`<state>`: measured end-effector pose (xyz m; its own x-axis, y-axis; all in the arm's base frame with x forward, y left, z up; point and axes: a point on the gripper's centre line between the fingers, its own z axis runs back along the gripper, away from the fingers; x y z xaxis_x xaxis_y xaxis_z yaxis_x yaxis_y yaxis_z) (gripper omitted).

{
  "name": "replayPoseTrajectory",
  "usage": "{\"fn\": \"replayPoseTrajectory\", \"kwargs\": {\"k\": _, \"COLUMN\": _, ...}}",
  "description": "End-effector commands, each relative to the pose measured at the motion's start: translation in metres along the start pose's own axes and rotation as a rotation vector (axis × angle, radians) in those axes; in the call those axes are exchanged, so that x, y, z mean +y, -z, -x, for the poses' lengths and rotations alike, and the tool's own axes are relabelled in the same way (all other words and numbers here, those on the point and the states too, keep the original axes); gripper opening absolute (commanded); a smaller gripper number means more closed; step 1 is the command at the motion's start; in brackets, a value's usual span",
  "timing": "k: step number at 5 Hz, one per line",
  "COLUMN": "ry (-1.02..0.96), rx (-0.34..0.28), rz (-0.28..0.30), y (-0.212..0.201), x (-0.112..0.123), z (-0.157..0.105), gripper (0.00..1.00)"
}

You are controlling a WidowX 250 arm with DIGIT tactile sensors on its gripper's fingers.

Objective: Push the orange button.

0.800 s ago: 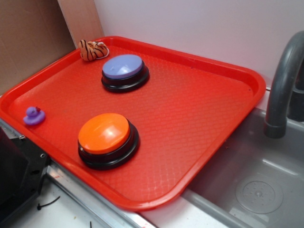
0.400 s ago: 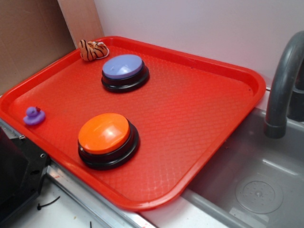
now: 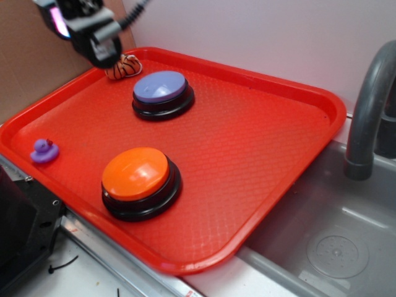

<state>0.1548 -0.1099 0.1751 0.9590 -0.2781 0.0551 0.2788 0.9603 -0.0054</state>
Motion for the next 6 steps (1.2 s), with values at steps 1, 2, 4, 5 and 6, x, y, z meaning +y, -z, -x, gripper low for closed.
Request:
{"fn": "replayPoseTrajectory", "kwargs": {"k": 1, "ry": 0.147, "rx": -0.04, "rz": -0.025, "y": 0.042, "x": -0.03, "z": -0.013, "gripper": 1.0}}
{"fn": "replayPoseTrajectory", "kwargs": {"k": 2, "ry": 0.157, "rx": -0.023, "rz": -0.014, "y": 0.065, "x": -0.023, "z": -0.008, "gripper": 1.0}}
{"fn": "replayPoseTrajectory", "kwargs": {"k": 4, "ry": 0.057, "rx": -0.018, "rz": -0.009, "y": 0.069, "x": 0.017, "z": 0.028, "gripper": 1.0}}
{"fn": "replayPoseTrajectory", "kwargs": {"k": 5, "ry": 0.07, "rx": 0.0, "rz": 0.015, "y": 0.086, "x": 0.02, "z": 0.023, "gripper": 1.0}}
{"fn": "replayPoseTrajectory", "kwargs": {"k": 6, "ry": 0.08, "rx": 0.053, "rz": 0.037, "y": 0.104, "x": 0.021, "z": 0.02, "gripper": 1.0}}
